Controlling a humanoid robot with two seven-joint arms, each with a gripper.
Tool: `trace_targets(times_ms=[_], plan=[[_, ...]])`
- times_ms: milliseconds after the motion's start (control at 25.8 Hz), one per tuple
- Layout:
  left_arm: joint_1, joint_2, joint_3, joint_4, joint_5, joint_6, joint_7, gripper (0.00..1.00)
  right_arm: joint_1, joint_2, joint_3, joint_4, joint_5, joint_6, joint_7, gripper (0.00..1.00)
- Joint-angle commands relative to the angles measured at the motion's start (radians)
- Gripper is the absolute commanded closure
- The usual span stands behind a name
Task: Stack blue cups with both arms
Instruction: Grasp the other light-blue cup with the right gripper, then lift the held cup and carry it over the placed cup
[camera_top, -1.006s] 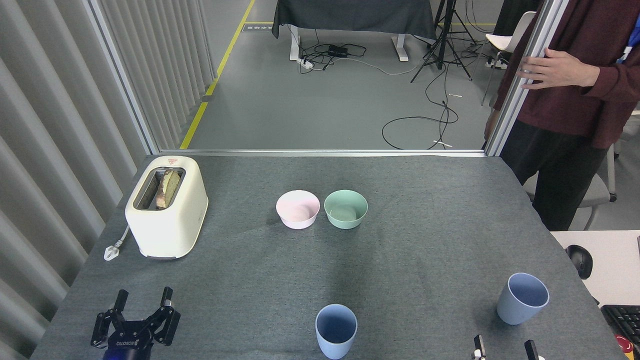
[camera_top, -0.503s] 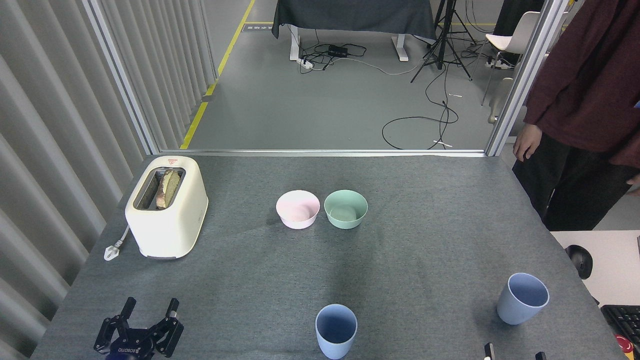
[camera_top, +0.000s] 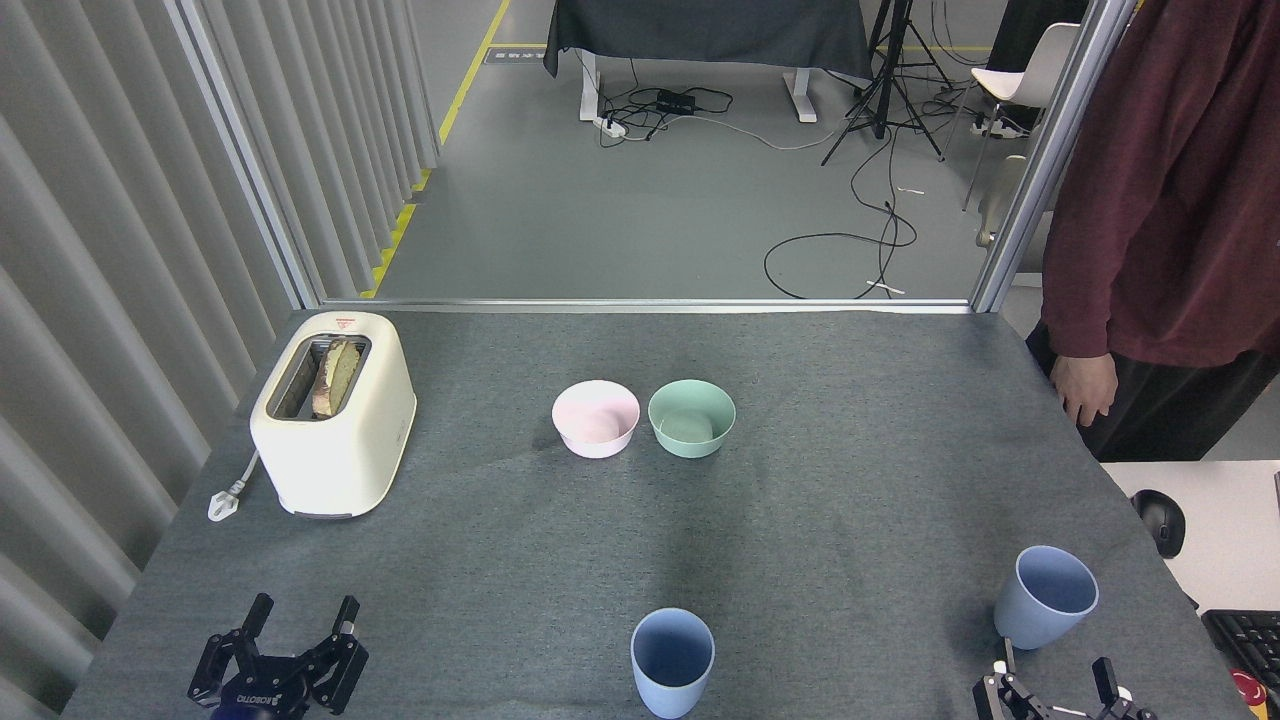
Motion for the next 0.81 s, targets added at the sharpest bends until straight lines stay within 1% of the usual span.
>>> trace_targets(times_ms=[0, 155, 310, 426, 542, 774], plan=[[0.002, 0.0, 0.0, 0.002, 0.0, -0.001, 0.0, 0.0, -0.063, -0.022, 0.0, 0.077, 0.001, 0.0, 0.002, 0.0], [0.001, -0.001, 0.0, 0.004, 0.0, -0.001, 0.0, 0.0, -0.11, -0.025, 0.0, 0.138, 0.001, 0.0, 0.0, 0.0], [-0.001, 0.0, 0.0, 0.007, 0.0, -0.001, 0.0, 0.0, -0.144, -0.065, 0.0, 0.169, -0.001, 0.0, 0.002, 0.0], [-0.002, -0.001, 0.0, 0.007, 0.0, -0.001, 0.0, 0.0, -0.188, -0.067, 0.0, 0.229, -0.001, 0.0, 0.002, 0.0], [-0.001, -0.001, 0.0, 0.01, 0.0, -0.001, 0.0, 0.0, -0.21, -0.067, 0.0, 0.28, 0.002, 0.002, 0.002, 0.0], [-0.005, 0.0, 0.0, 0.01, 0.0, -0.001, 0.0, 0.0, -0.241, -0.08, 0.015, 0.315, 0.012, 0.056, 0.019, 0.0]])
